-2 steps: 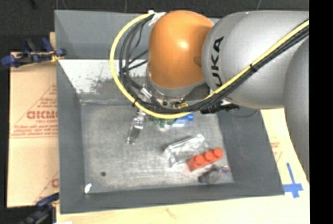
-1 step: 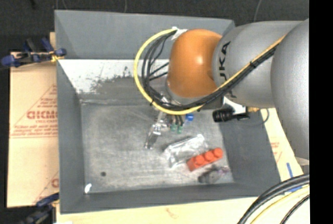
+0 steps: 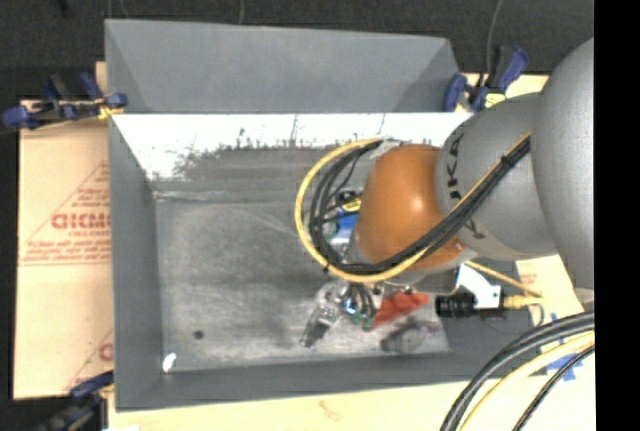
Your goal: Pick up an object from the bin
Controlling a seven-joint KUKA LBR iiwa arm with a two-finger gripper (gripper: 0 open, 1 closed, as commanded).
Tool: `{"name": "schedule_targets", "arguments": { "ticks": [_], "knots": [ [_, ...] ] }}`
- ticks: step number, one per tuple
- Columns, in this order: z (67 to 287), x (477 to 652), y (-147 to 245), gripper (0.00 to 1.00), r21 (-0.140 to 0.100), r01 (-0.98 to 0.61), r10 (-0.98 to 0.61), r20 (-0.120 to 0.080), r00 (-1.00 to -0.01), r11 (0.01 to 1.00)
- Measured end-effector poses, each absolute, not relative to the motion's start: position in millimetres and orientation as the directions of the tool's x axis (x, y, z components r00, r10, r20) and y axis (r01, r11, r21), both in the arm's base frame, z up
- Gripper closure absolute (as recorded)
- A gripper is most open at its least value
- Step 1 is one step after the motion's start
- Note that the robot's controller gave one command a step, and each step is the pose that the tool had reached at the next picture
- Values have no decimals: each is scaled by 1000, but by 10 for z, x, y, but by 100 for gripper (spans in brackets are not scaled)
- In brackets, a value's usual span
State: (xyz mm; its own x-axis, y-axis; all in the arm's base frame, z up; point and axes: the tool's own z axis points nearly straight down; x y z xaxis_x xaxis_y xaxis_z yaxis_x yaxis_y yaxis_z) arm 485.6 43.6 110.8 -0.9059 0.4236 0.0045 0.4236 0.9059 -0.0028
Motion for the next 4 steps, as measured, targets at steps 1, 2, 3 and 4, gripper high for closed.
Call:
{"name": "schedule_targets", "arguments": {
  "ticks": [1,2,3,4],
  "knots": [
    [759,4983,271,0,10,583,583,-8,-812,812],
    [793,5014,-208,0,1,550,550,-5,-835,835],
    [801,5023,-189,100,5,553,553,-6,-833,833],
    [1469,5094,-201,100,5,543,543,-8,-839,839]
  ]
}}
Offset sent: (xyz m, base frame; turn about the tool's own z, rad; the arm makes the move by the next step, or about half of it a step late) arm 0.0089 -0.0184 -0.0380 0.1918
